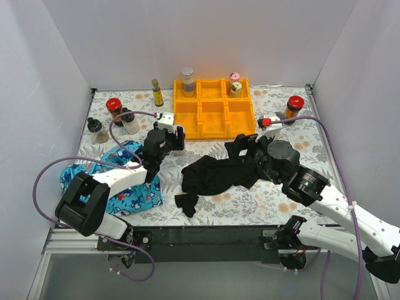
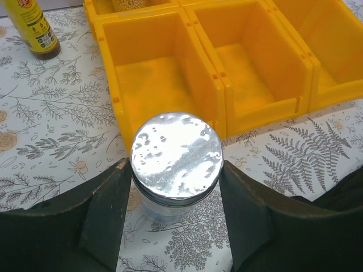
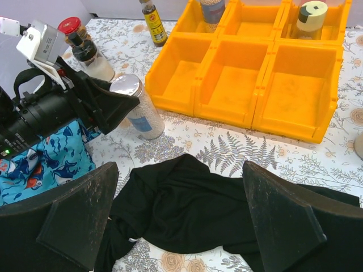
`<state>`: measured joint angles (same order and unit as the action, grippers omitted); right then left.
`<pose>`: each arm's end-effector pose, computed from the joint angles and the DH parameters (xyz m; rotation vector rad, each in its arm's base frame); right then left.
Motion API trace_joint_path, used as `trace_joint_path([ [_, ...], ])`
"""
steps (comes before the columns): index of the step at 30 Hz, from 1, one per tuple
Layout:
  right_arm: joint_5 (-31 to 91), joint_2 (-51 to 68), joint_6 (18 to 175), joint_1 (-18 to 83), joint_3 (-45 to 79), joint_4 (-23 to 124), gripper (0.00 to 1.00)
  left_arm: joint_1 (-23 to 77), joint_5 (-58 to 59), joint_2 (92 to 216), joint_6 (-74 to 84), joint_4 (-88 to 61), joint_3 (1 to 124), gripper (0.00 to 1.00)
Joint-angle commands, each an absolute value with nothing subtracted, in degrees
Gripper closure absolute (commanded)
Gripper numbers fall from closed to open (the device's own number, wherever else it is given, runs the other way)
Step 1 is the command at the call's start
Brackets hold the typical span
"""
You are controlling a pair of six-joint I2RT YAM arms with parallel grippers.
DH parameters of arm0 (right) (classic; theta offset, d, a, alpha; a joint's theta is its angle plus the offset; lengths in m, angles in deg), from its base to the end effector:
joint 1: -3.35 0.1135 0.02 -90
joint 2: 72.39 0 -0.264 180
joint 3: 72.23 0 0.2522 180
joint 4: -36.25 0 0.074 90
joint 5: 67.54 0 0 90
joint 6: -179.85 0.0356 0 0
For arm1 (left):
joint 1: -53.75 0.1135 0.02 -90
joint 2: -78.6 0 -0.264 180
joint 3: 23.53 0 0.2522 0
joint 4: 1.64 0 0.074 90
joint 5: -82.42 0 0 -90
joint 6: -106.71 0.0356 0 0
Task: Organize the condiment bottles
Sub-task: Pick up the bottle from the center of the board, then place the bottle in the storage box.
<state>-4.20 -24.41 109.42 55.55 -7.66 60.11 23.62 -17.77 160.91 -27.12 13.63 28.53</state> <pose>0.1290 0.1403 0.3682 -0.1354 1.7084 0.5438 0.2694 -0.1491 0.2199 -0.3536 1.8598 -0.7376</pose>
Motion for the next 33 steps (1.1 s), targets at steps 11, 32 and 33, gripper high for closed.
trace_joint_path([
  [11,-3.4,-25.7,110.0,55.4,-7.1,57.1,0.01,23.4,-16.3,151.9,-26.7,5.1,44.0,1.0],
  [32,-2.4,-28.1,106.9,55.3,-7.0,54.8,0.01,29.6,-14.5,195.1,-19.0,8.9,91.9,1.0],
  [33,-2.6,-28.0,106.8,55.3,-7.0,54.8,0.01,29.9,-14.4,196.1,-19.1,9.5,92.4,1.0],
])
